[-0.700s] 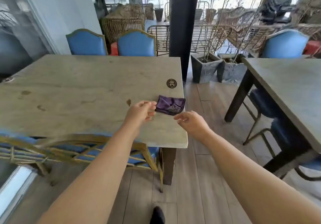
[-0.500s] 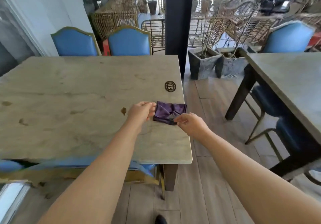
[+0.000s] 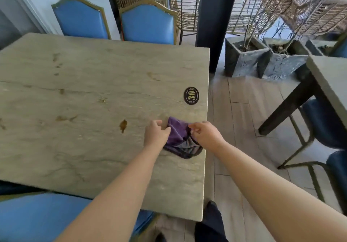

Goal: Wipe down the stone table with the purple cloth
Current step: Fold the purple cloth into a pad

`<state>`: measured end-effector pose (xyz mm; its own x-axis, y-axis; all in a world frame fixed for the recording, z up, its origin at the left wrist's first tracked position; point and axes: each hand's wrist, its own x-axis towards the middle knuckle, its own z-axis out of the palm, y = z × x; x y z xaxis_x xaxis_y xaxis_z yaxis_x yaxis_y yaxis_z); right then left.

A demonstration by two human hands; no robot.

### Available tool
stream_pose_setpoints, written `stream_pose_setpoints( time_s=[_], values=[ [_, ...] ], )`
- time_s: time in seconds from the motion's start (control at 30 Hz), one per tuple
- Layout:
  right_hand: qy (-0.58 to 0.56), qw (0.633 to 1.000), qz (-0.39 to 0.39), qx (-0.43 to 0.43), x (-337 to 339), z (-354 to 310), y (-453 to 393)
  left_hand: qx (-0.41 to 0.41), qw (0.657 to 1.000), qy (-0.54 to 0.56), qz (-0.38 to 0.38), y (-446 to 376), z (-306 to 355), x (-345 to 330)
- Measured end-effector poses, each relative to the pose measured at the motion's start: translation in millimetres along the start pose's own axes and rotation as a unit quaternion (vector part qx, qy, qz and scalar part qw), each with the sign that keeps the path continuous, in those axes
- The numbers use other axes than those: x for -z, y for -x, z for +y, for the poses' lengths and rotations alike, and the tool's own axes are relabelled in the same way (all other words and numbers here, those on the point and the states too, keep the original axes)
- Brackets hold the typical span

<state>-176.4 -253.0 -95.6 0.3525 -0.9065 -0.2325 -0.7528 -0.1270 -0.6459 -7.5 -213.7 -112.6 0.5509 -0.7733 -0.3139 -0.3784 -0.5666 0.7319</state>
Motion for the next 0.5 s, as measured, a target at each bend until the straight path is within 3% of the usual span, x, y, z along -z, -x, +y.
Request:
stream_pose_setpoints(
  time_s=[0.27, 0.5],
  values=[
    [0.112, 0.984, -0.113, 0.080, 1.9, 10.0, -73.2, 0.027, 0.991, -0.090, 0.096, -10.7, -0.4, -31.9],
    [0.185, 0.976, -0.096, 0.053, -17.5, 3.6, -90.4, 0.056, 0.990, -0.093, 0.085, -12.4, -7.1, -35.1]
  ],
)
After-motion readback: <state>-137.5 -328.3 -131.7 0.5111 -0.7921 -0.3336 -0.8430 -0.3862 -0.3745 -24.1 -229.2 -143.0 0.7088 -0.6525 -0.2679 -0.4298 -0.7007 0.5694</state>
